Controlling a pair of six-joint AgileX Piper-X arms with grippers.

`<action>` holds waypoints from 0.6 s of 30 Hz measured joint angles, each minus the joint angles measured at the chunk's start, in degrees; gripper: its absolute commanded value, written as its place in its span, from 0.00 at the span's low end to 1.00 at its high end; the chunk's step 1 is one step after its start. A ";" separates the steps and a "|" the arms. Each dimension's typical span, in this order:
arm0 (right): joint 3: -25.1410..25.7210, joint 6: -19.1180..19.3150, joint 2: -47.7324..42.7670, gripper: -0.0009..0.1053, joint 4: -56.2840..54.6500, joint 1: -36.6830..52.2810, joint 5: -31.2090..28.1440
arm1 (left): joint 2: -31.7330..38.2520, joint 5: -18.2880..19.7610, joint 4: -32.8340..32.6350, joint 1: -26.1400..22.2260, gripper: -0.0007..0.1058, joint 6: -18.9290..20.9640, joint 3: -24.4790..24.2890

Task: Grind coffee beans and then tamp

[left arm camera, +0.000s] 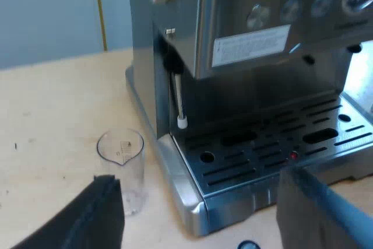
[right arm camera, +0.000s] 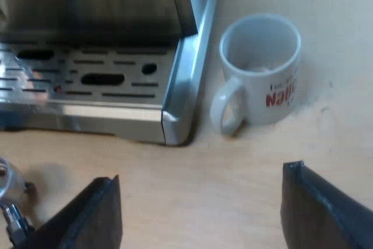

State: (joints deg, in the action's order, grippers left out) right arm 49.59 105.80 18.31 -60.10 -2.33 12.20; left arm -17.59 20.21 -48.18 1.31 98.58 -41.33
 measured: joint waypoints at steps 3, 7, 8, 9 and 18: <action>-0.11 0.00 -4.79 0.58 -0.51 0.00 0.00 | 4.33 -0.10 -1.06 0.00 0.56 0.00 0.00; -0.11 0.00 -11.56 0.58 -2.59 0.00 0.00 | 10.48 -0.11 -1.39 0.00 0.56 0.00 0.22; -0.11 0.00 -13.32 0.58 -2.85 0.00 0.00 | 12.14 -0.11 -1.39 0.00 0.56 0.00 0.63; -0.11 0.00 -13.89 0.58 -2.88 0.00 0.00 | 12.67 -0.11 -1.39 0.00 0.56 -0.11 0.70; 0.07 0.10 -18.73 0.58 -6.81 0.00 0.41 | 18.12 0.24 -6.61 0.00 0.56 -0.10 3.24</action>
State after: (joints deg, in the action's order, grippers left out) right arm 49.66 105.90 -0.42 -66.91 -2.33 12.61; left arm 0.53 20.44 -54.79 1.31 98.48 -38.09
